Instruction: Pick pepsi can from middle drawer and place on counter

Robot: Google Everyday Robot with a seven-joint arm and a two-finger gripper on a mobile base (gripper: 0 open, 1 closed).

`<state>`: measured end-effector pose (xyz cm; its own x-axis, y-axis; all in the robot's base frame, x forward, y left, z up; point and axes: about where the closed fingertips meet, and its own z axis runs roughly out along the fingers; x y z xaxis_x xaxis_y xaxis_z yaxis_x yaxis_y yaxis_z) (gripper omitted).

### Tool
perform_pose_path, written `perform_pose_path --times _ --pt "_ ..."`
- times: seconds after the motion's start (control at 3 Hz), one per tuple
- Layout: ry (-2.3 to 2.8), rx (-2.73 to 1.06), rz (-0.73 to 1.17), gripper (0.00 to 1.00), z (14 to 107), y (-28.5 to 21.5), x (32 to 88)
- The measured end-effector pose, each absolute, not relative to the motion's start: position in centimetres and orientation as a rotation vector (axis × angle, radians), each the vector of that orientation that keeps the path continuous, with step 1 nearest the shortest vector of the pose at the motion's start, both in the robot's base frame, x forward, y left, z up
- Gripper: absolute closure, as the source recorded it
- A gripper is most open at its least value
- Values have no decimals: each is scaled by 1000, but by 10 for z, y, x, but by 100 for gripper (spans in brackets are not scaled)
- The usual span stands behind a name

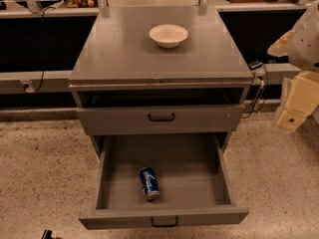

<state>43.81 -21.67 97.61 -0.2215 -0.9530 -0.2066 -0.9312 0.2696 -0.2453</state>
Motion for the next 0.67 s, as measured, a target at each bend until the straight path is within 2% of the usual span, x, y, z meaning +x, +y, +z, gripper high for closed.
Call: perform_pose_path --times 0.67 --pt "2209 -1778 -94 0 974 -211 445"
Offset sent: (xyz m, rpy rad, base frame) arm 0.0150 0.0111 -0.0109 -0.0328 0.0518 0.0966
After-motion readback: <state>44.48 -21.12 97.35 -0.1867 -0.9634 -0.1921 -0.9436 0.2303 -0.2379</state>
